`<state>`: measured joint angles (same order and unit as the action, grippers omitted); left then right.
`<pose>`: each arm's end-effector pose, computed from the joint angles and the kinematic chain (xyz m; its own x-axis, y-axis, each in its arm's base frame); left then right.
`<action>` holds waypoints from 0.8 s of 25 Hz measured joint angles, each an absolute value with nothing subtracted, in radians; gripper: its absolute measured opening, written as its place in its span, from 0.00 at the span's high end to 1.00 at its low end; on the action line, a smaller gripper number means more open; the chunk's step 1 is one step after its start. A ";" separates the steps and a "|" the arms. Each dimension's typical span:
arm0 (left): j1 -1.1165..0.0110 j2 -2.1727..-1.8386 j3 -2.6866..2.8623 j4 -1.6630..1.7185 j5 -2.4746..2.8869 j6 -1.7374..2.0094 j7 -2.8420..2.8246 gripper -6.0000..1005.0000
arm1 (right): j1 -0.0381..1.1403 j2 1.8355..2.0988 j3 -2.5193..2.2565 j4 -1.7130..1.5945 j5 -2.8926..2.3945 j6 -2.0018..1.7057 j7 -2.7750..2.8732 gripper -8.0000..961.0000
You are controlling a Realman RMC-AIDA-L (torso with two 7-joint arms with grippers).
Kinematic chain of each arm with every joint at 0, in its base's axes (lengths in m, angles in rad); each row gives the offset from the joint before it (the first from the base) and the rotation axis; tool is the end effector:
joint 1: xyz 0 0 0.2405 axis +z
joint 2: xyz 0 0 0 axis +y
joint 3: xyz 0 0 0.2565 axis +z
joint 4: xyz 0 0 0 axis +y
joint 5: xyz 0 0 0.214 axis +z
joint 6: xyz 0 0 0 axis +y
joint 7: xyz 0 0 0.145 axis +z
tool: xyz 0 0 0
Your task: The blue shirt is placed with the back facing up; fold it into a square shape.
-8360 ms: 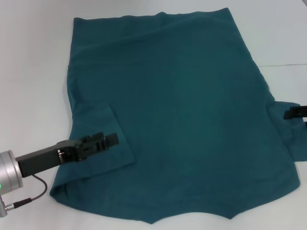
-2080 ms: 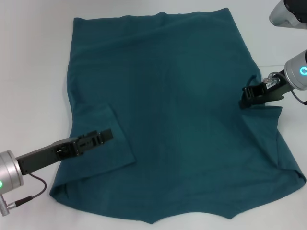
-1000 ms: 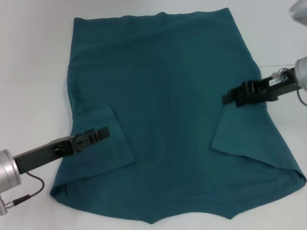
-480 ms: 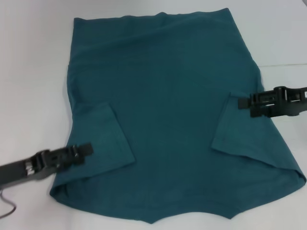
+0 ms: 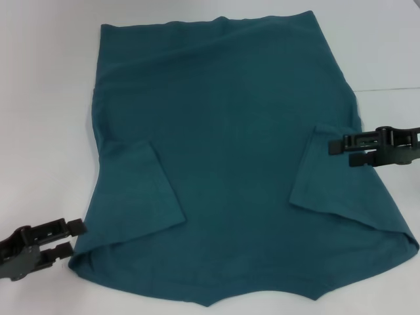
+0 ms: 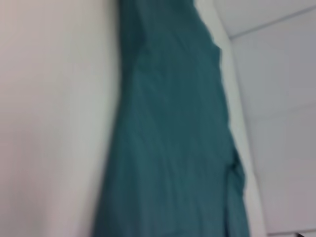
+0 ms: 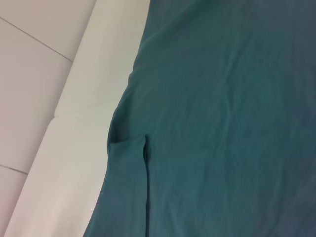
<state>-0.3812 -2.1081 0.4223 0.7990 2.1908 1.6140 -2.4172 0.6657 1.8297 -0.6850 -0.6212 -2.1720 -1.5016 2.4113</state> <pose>-0.3305 0.2882 0.0333 -0.1515 0.8620 0.4837 0.9566 0.0046 0.2914 0.2825 0.3906 0.0908 0.2118 -0.8902 -0.4032 -0.9714 -0.2372 0.0134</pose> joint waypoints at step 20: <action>-0.388 -2.108 0.439 0.746 2.256 1.439 -2.404 0.28 | 0.661 1.835 -0.686 -0.621 -2.171 -1.503 2.404 0.09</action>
